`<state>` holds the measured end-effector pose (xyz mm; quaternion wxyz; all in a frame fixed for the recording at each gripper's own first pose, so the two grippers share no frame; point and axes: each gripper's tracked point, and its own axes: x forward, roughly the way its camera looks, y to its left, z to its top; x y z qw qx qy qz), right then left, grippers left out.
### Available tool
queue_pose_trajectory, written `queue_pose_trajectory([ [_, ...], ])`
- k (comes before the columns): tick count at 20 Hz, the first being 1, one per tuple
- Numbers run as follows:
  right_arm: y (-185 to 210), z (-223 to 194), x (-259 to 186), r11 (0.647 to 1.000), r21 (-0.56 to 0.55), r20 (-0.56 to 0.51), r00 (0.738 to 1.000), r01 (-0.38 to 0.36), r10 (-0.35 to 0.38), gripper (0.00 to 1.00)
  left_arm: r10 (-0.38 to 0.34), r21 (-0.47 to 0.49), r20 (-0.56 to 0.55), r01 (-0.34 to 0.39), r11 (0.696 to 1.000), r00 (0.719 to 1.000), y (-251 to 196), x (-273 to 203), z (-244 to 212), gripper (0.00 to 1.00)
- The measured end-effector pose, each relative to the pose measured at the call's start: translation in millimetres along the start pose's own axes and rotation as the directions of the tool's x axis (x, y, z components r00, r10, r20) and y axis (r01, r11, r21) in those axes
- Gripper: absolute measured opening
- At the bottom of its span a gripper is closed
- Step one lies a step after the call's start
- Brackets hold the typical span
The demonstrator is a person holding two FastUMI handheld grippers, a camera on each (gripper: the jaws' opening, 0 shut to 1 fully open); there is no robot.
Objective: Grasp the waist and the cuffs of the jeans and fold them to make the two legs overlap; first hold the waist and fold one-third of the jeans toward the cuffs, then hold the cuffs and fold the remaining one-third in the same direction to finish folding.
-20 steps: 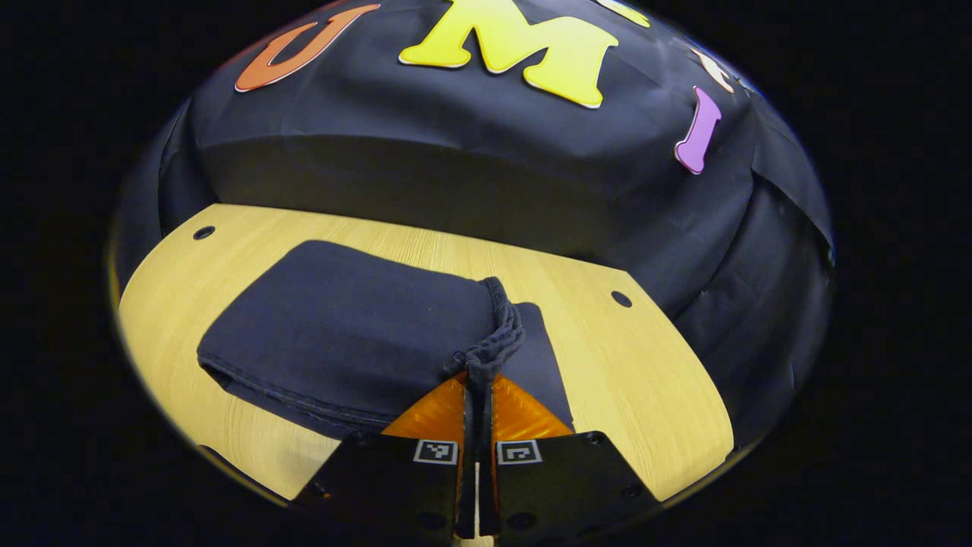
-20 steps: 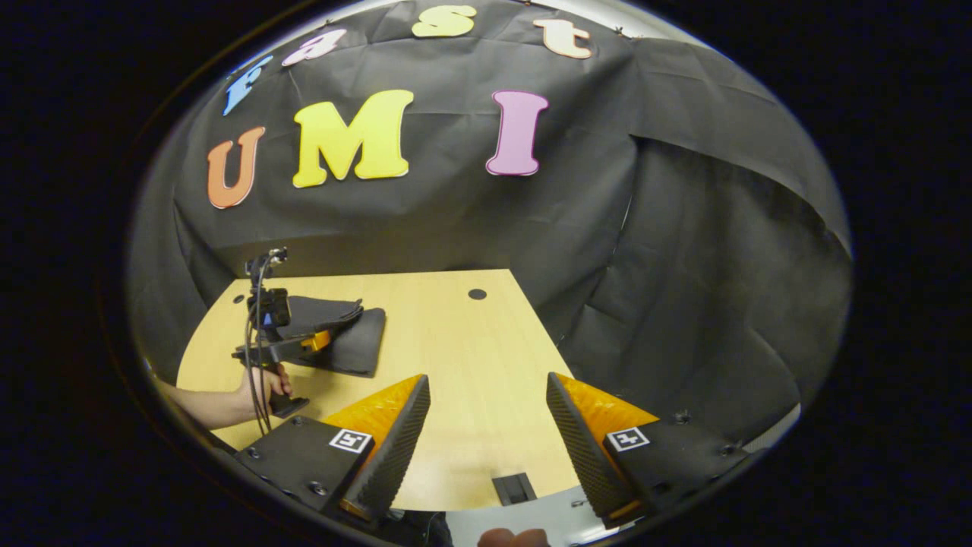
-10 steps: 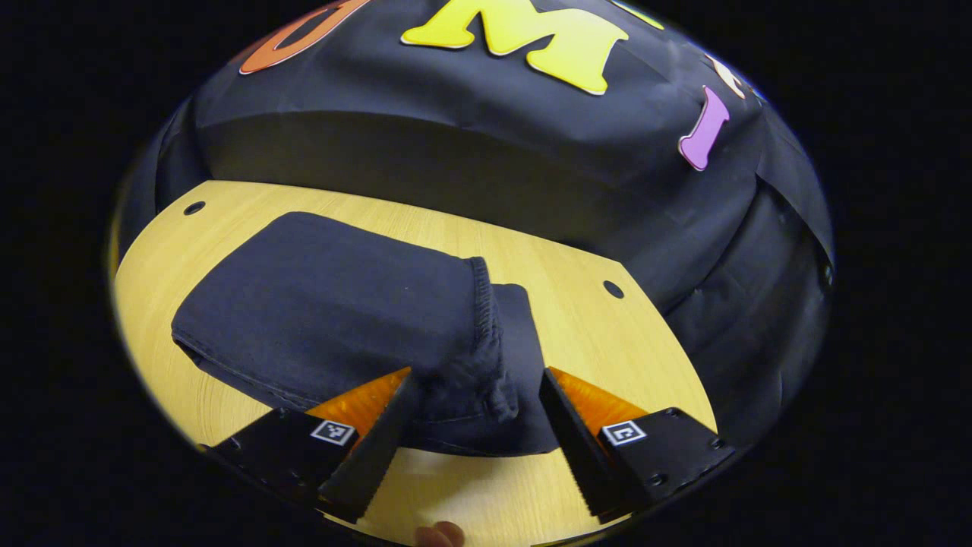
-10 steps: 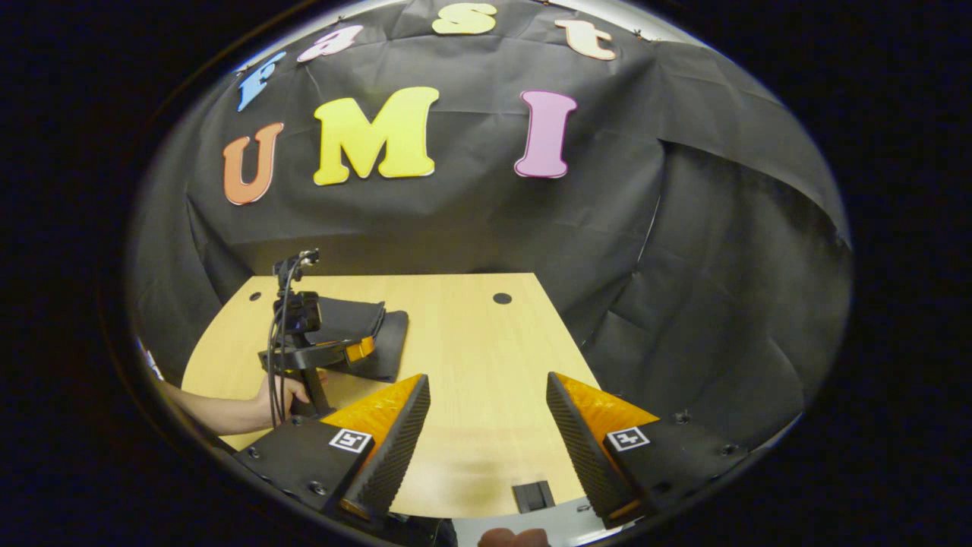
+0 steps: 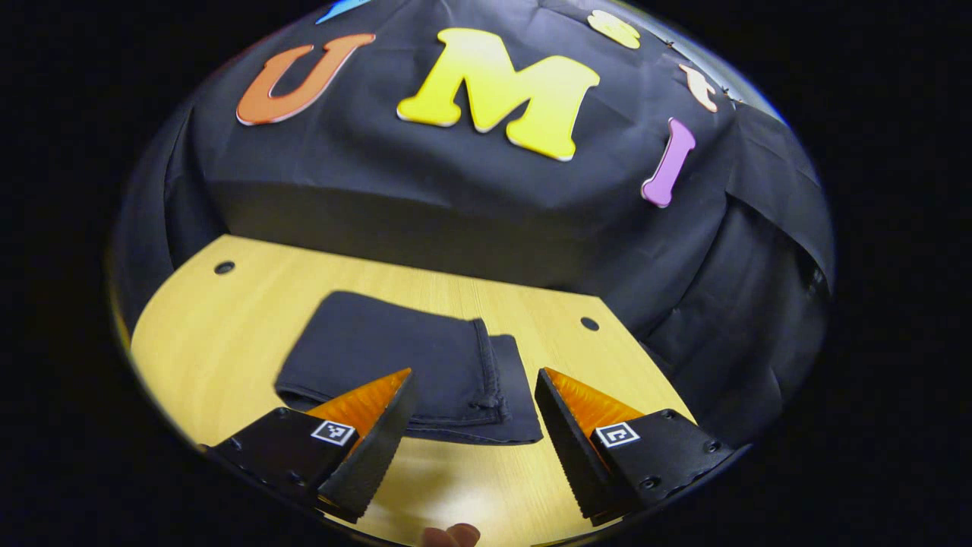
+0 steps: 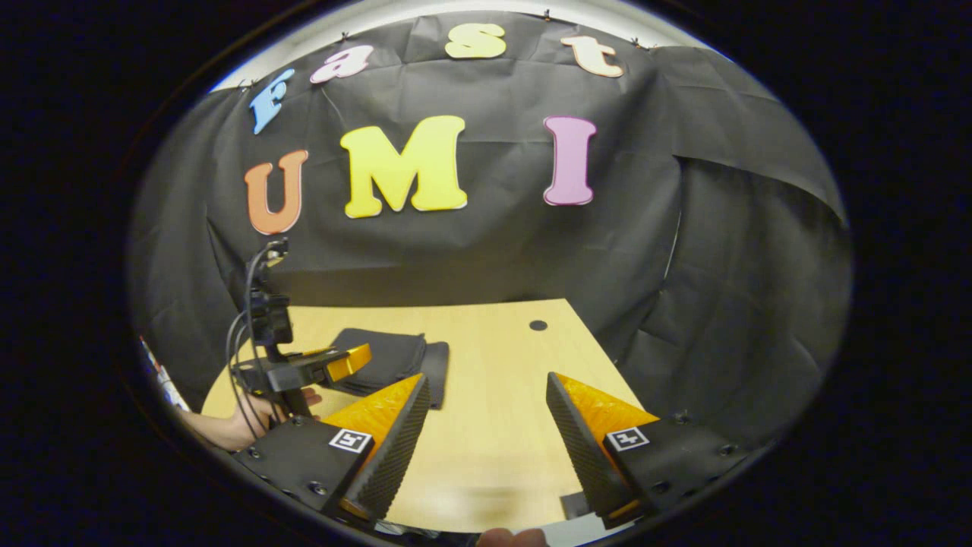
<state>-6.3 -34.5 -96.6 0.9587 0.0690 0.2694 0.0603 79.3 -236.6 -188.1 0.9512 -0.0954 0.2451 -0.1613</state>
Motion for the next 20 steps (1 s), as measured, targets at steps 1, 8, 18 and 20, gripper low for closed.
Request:
queue_pose_trajectory([
  [1, 12, 6, 1, 1.000, 0.001, 0.022, 1.000, -0.015, 0.015, 0.94, 0.008, 0.027, 0.044, -0.009, 1.000, 0.999, 7, -19, 20, 0.99],
  [8, 100, 62, -13, 0.996, -0.024, 0.245, 0.965, -0.087, 0.090, 0.93, 0.051, 0.094, 0.349, -0.089, 0.992, 0.936, 48, -161, 137, 0.98],
  [18, 154, 111, -48, 0.999, -0.048, 0.474, 0.880, -0.017, 0.038, 0.93, 0.172, 0.067, 0.512, -0.238, 0.969, 0.841, 109, -262, 204, 0.98],
  [20, 162, 111, -51, 0.999, -0.050, 0.487, 0.873, -0.007, 0.030, 0.93, 0.179, 0.055, 0.510, -0.240, 0.969, 0.841, 113, -267, 200, 1.00],
])
